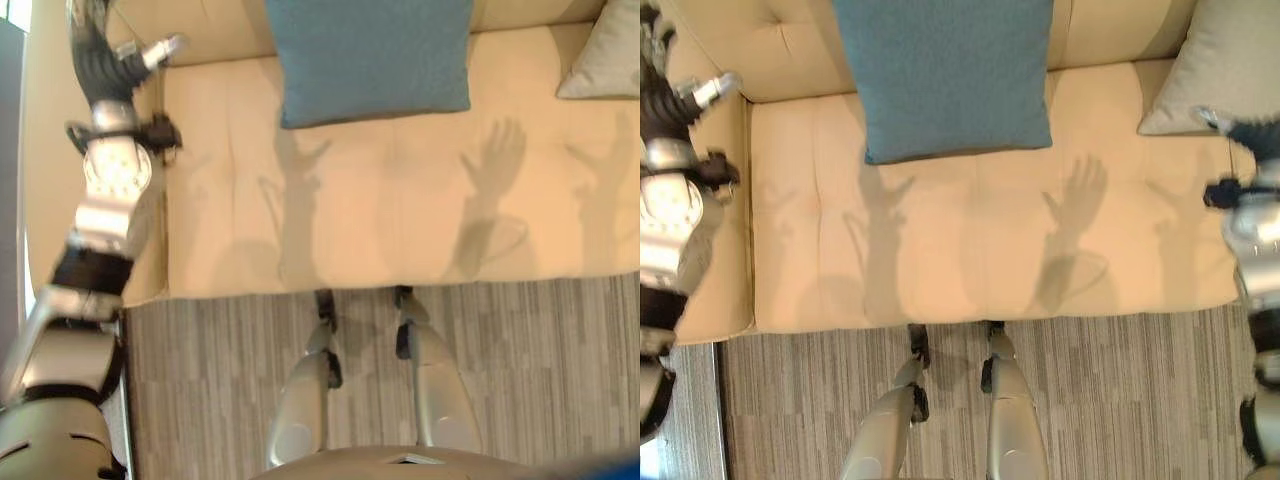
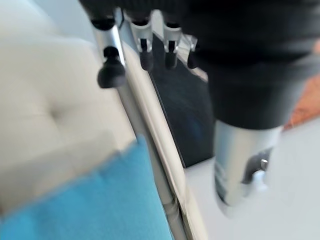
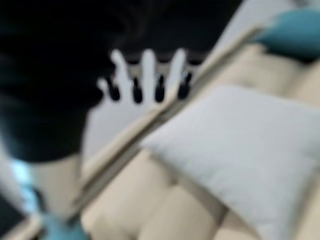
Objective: Pick up all the scattered cushions and arrange them neatly on the sofa.
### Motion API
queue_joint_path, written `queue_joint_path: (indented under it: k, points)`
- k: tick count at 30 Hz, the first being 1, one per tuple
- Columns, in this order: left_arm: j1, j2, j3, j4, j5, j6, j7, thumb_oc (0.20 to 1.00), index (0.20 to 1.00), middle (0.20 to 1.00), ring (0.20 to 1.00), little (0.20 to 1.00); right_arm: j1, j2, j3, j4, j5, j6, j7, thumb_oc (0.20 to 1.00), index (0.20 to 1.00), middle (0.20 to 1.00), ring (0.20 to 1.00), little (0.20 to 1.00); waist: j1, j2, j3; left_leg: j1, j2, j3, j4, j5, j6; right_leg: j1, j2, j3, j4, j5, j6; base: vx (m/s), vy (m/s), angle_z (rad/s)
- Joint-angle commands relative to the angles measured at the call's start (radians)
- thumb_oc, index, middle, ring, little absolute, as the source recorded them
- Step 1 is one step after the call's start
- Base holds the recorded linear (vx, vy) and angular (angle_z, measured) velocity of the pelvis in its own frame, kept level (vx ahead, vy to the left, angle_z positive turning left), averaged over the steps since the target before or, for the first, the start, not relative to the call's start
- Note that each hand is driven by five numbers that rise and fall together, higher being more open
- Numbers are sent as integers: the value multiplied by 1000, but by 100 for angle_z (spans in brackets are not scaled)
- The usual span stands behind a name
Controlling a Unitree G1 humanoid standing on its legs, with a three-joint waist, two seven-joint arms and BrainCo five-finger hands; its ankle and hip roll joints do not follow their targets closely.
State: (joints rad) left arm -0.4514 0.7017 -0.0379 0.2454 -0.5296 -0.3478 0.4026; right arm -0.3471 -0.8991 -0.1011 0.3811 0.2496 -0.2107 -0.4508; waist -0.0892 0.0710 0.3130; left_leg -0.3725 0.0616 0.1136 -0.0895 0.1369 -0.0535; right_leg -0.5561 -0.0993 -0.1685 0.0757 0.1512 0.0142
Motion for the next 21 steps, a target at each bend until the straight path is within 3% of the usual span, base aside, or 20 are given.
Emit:
queue_joint_path:
  k: [1, 2, 6, 7, 10, 11, 14, 15, 21]
  points:
    - [56, -18, -32, 45, 112, -5, -59, 1000, 1000, 1000, 1000, 1000, 97, -14, 64, 72, -90, -41, 72, 1000, 1000, 1000, 1000, 1000, -1, -27, -123, 56, 21, 16, 12, -106, -64, 157, -28, -35, -23, -135, 108, 82, 38, 6]
    - [190, -106, -4, 39, 146, 9, -87, 1000, 1000, 1000, 1000, 1000, 187, 63, 61, 81, -152, -31, 99, 1000, 1000, 1000, 1000, 1000, 3, -42, -134, 96, 17, 13, 12, -120, -58, 210, -33, -39, -45, -131, 112, 90, 41, 3]
    - [390, -220, 29, 155, 212, 48, -128, 1000, 1000, 1000, 1000, 1000, 305, 210, 59, 133, -207, -26, 148, 1000, 1000, 1000, 1000, 1000, 7, -66, -156, 170, 9, 15, 10, -138, -46, 305, -40, -42, -83, -123, 122, 87, 84, 2]
    - [437, -262, 10, 282, 274, 73, -146, 1000, 1000, 1000, 1000, 1000, 334, 278, 83, 194, -223, -22, 167, 1000, 1000, 1000, 1000, 1000, 10, -75, -168, 206, 8, 16, 11, -153, -39, 344, -43, -43, -99, -119, 128, 28, 97, 7]
    - [455, -280, -4, 347, 282, 84, -154, 1000, 1000, 1000, 1000, 1000, 346, 311, 89, 223, -213, -22, 177, 1000, 1000, 1000, 1000, 1000, 11, -82, -179, 218, 5, 18, 10, -152, -34, 357, -44, -44, -108, -112, 130, 11, 86, 1]
    - [477, -322, -22, 495, 301, 105, -178, 1000, 1000, 1000, 1000, 1000, 361, 368, 118, 310, -211, -16, 192, 1000, 1000, 1000, 1000, 1000, 17, -91, -194, 250, 1, 21, 8, -159, -30, 388, -46, -45, -118, -105, 136, -24, 120, -2]
    - [490, -338, -48, 609, 360, 119, -193, 1000, 1000, 1000, 1000, 1000, 365, 410, 155, 405, -209, -9, 211, 1000, 1000, 1000, 1000, 1000, 22, -98, -206, 282, -5, 28, 6, -173, -21, 411, -47, -43, -120, -105, 141, -44, 155, -5]
    - [491, -392, -28, 811, 344, 150, -213, 1000, 1000, 1000, 1000, 1000, 368, 482, 194, 565, -205, 14, 234, 1000, 1000, 1000, 1000, 1000, 35, -107, -226, 327, -16, 32, 7, -191, -8, 445, -53, -35, -115, -102, 150, -64, 158, -16]
    - [478, -428, -33, 960, 374, 179, -256, 1000, 1000, 1000, 1000, 1000, 366, 554, 239, 724, -217, 55, 270, 1000, 1000, 1000, 1000, 1000, 54, -129, -241, 376, -51, 23, 36, -236, 27, 468, -76, -1, -105, -80, 167, -62, 170, -20]
